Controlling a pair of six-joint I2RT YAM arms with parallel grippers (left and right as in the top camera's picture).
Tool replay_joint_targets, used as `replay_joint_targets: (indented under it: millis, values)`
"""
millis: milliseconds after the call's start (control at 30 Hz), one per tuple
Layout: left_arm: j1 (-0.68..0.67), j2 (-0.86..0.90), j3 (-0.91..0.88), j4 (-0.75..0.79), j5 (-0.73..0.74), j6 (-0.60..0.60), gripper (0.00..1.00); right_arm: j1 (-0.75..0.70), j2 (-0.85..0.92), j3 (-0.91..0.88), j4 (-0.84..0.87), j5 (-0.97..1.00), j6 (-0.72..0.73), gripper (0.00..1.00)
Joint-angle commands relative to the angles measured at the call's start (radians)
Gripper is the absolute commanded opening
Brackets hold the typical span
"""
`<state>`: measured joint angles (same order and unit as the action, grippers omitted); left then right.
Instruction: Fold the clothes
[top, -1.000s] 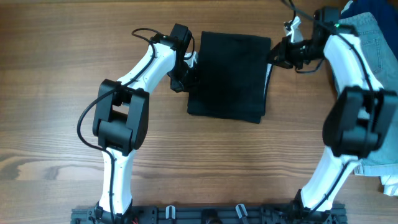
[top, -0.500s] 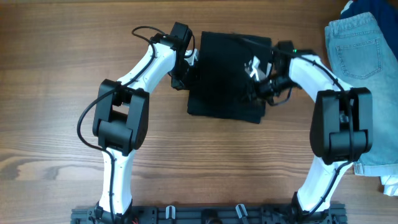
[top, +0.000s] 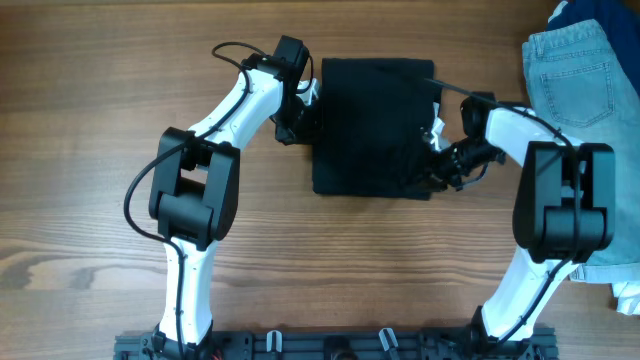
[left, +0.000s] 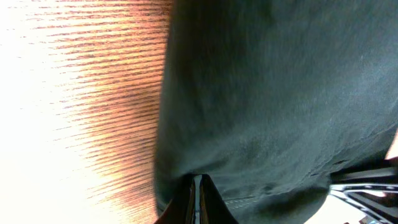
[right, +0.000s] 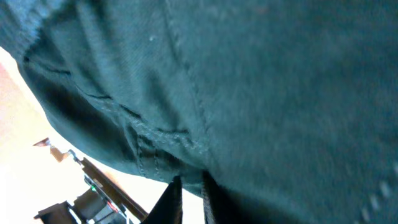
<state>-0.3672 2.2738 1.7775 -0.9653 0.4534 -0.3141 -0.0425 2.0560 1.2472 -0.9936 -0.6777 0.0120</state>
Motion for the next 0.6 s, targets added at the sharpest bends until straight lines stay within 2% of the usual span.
replay_joint_targets:
  millis: [0,33,67,100,133,167,233,367,433,567]
  values:
    - [0.013,-0.074,0.009,-0.001,-0.009,0.003,0.04,-0.009,-0.118,0.109,-0.044,0.151,0.035,0.22]
    - [0.016,-0.094,0.009,0.002,-0.009,0.023,0.06,-0.010,-0.146,0.130,-0.053,0.185,0.057,0.32]
    - [0.018,-0.107,0.009,0.004,-0.011,0.026,0.09,-0.010,-0.168,0.145,-0.056,0.209,0.073,0.46]
    - [0.021,-0.121,0.009,0.010,-0.014,0.030,0.19,-0.009,-0.197,0.159,-0.056,0.229,0.086,0.69]
    - [0.024,-0.132,0.009,0.018,-0.014,0.030,0.34,-0.009,-0.226,0.170,-0.054,0.242,0.098,0.93]
    - [0.027,-0.135,0.009,0.025,-0.014,0.030,0.43,-0.009,-0.251,0.179,-0.051,0.241,0.100,0.99]
    - [0.037,-0.134,0.008,0.052,-0.014,0.030,0.61,-0.009,-0.295,0.188,-0.043,0.241,0.100,0.99]
    - [0.051,-0.103,0.008,0.088,-0.016,0.039,0.76,-0.009,-0.333,0.188,-0.034,0.241,0.095,1.00]
    - [0.052,-0.086,0.008,0.103,-0.016,0.053,0.89,-0.009,-0.332,0.188,-0.033,0.241,0.092,0.99]
    - [0.050,-0.056,0.008,0.113,-0.016,0.076,0.95,-0.009,-0.332,0.188,-0.024,0.241,0.092,1.00]
